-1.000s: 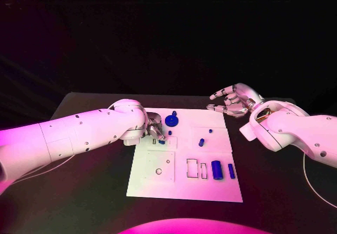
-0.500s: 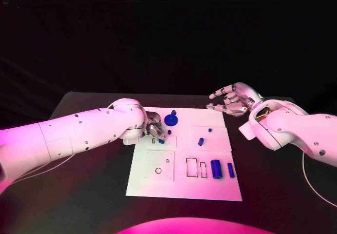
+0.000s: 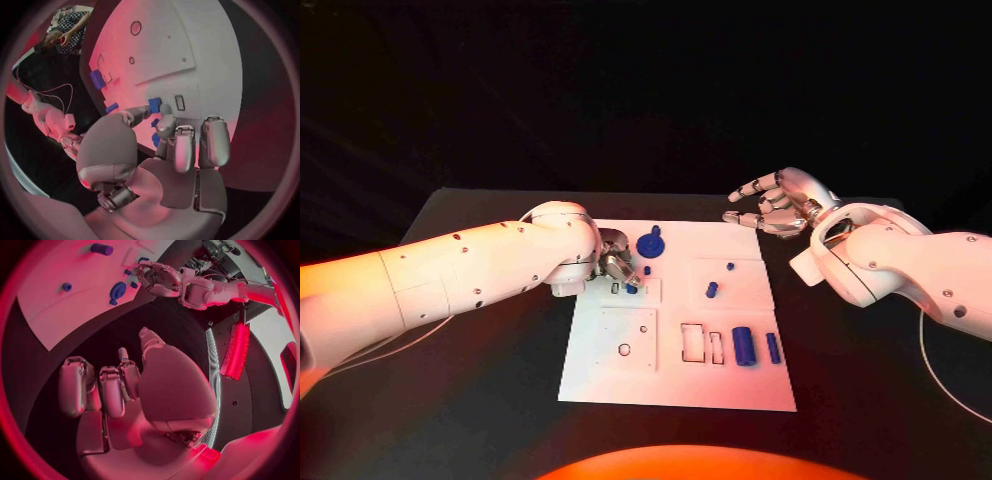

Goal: Assemble the parts on the task board

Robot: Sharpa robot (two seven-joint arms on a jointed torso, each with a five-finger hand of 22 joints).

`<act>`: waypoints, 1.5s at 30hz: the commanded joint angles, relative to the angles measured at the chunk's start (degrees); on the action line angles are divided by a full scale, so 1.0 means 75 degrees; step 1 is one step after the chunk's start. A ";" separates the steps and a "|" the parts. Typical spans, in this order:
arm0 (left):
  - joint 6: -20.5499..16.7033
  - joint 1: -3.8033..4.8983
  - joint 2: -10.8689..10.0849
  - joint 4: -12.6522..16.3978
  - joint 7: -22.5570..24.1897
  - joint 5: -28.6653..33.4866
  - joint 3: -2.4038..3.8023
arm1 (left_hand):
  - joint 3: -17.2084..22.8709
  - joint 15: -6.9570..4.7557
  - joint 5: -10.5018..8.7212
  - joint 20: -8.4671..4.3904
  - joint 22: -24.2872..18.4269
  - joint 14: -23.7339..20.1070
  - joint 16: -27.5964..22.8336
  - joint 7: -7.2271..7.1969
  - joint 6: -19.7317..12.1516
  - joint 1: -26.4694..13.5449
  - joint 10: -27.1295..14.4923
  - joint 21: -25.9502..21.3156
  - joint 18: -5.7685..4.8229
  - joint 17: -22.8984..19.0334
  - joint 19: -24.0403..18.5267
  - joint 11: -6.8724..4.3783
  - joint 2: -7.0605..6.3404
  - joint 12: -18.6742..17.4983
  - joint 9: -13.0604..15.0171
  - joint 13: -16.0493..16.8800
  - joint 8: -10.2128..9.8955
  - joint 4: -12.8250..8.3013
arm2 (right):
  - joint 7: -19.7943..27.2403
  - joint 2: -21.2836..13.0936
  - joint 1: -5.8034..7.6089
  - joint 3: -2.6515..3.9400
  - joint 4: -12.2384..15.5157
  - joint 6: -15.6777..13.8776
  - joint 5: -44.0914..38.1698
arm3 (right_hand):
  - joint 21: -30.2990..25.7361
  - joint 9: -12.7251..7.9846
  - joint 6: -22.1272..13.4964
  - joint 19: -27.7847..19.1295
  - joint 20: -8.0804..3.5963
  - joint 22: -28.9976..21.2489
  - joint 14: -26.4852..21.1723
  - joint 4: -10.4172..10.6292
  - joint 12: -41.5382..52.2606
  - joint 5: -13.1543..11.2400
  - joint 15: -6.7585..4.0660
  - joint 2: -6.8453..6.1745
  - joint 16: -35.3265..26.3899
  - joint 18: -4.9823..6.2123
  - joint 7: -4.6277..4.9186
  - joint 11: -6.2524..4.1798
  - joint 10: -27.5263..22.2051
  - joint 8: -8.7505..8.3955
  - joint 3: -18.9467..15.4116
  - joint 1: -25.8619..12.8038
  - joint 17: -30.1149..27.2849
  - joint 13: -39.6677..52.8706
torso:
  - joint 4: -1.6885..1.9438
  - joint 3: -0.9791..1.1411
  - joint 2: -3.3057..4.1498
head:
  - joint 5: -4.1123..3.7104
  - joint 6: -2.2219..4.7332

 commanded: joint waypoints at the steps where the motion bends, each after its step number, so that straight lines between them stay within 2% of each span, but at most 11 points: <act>1: 0.0123 -0.0009 0.0027 0.0003 0.0000 0.0079 -0.0005 | -0.0098 -0.0066 -0.0040 -0.0014 0.0009 0.0743 0.0018 0.0051 0.0033 -0.0082 0.0028 -0.0017 -0.0080 0.1848 0.0025 0.0000 -0.0007 0.0054 -0.0017 0.0013 -0.0031 0.0016 | 0.0101 0.0004 -0.0004 0.0003 0.0002 0.0076 -0.0072 | -0.0019 -0.0010 0.0055 -0.0067 -0.0005 0.0974 0.0690 -0.0010 -0.0051 0.0032 -0.0032 0.0034 -0.0026 0.0090 -0.0002 -0.0026 -0.0042 0.0045 0.0014 -0.0007 0.1511 0.0576 | 0.0003 0.0002 -0.0003 | -0.0004 -0.0002; 10: 0.0110 -0.0010 0.0039 -0.0040 -0.0001 0.0084 -0.0009 | -0.0427 -0.0060 -0.0030 -0.0011 0.0015 0.0741 0.0014 0.0059 0.0060 -0.0175 0.0015 -0.0021 -0.0081 0.1842 0.0031 0.0007 -0.0002 0.0042 0.0000 0.0007 -0.0071 0.0185 | 0.0114 0.0001 -0.0005 0.0003 0.0000 0.0069 -0.0067 | -0.0061 -0.0013 0.0054 -0.0087 -0.0006 0.0952 0.0678 -0.0010 -0.0086 0.0027 -0.0033 0.0035 -0.0043 0.0099 -0.0002 -0.0026 -0.0072 0.0046 0.0010 -0.0023 0.1463 0.0542 | -0.0001 0.0001 -0.0002 | -0.0004 0.0009; 24: 0.0146 -0.0010 0.0087 -0.0203 0.0008 0.0124 -0.0011 | -0.1168 -0.0043 -0.0031 0.0004 0.0016 0.0733 0.0000 0.0084 0.0080 -0.0278 -0.0029 -0.0034 -0.0081 0.1819 0.0033 0.0030 0.0000 0.0005 0.0044 -0.0022 -0.0149 0.0593 | 0.0151 -0.0008 -0.0005 0.0003 -0.0003 0.0051 -0.0068 | -0.0168 -0.0022 0.0040 -0.0138 -0.0009 0.0896 0.0653 -0.0004 -0.0146 0.0008 -0.0034 0.0028 -0.0080 0.0122 0.0000 -0.0025 -0.0123 0.0043 -0.0010 -0.0079 0.1365 0.0486 | 0.0000 0.0002 0.0000 | -0.0010 0.0015; 26: 0.0160 -0.0010 0.0106 -0.0228 0.0008 0.0128 -0.0011 | -0.1297 -0.0039 -0.0032 0.0007 0.0013 0.0733 0.0000 0.0087 0.0081 -0.0291 -0.0028 -0.0037 -0.0080 0.1821 0.0031 0.0033 0.0003 0.0010 0.0053 -0.0012 -0.0160 0.0663 | 0.0148 -0.0011 -0.0005 0.0003 -0.0003 0.0053 -0.0075 | -0.0168 -0.0022 0.0040 -0.0138 -0.0009 0.0896 0.0653 -0.0004 -0.0146 0.0008 -0.0034 0.0028 -0.0080 0.0122 0.0000 -0.0025 -0.0123 0.0043 -0.0010 -0.0079 0.1365 0.0486 | 0.0000 0.0000 0.0001 | -0.0036 0.0010; 29: 0.0174 -0.0010 0.0127 -0.0249 0.0008 0.0131 -0.0012 | -0.1363 -0.0038 -0.0032 0.0008 0.0019 0.0733 -0.0001 0.0088 0.0083 -0.0297 -0.0027 -0.0036 -0.0082 0.1819 0.0034 0.0035 0.0004 0.0012 0.0057 -0.0007 -0.0165 0.0687 | 0.0146 -0.0012 -0.0005 0.0003 -0.0003 0.0051 -0.0084 | -0.0150 -0.0034 0.0009 -0.0127 -0.0009 0.0907 0.0658 -0.0003 -0.0154 0.0005 -0.0033 0.0025 -0.0073 0.0117 0.0006 -0.0021 -0.0131 0.0029 -0.0024 -0.0109 0.1390 0.0477 | 0.0005 -0.0005 0.0001 | -0.0048 0.0011; 38: 0.0173 -0.0010 0.0151 -0.0275 0.0013 0.0147 -0.0018 | -0.1774 -0.0035 -0.0064 0.0012 0.0021 0.0735 0.0002 0.0088 0.0094 -0.0396 -0.0029 -0.0041 -0.0081 0.1826 0.0035 0.0037 -0.0013 0.0010 0.0075 -0.0001 -0.0201 0.0727 | 0.0142 -0.0015 -0.0005 0.0002 -0.0004 0.0043 -0.0098 | -0.0180 -0.0043 -0.0017 -0.0140 -0.0008 0.0892 0.0654 -0.0003 -0.0167 0.0004 -0.0031 0.0020 -0.0079 0.0123 0.0011 -0.0017 -0.0142 0.0017 -0.0036 -0.0132 0.1376 0.0464 | -0.0002 0.0003 -0.0001 | -0.0047 0.0009; 45: 0.0074 -0.0017 0.0077 -0.0207 0.0030 0.0156 -0.0016 | -0.1862 -0.0037 -0.0083 0.0012 0.0015 0.0735 0.0002 0.0084 0.0098 -0.0416 -0.0020 -0.0045 -0.0080 0.1826 0.0032 0.0036 -0.0023 0.0021 0.0079 0.0016 -0.0209 0.0729 | 0.0151 -0.0018 -0.0005 0.0002 -0.0004 0.0028 -0.0100 | -0.0185 -0.0049 -0.0030 -0.0141 -0.0008 0.0890 0.0653 0.0000 -0.0166 -0.0008 -0.0029 0.0016 -0.0081 0.0123 0.0014 -0.0015 -0.0141 0.0011 -0.0047 -0.0152 0.1372 0.0464 | 0.0000 0.0003 -0.0001 | -0.0044 0.0040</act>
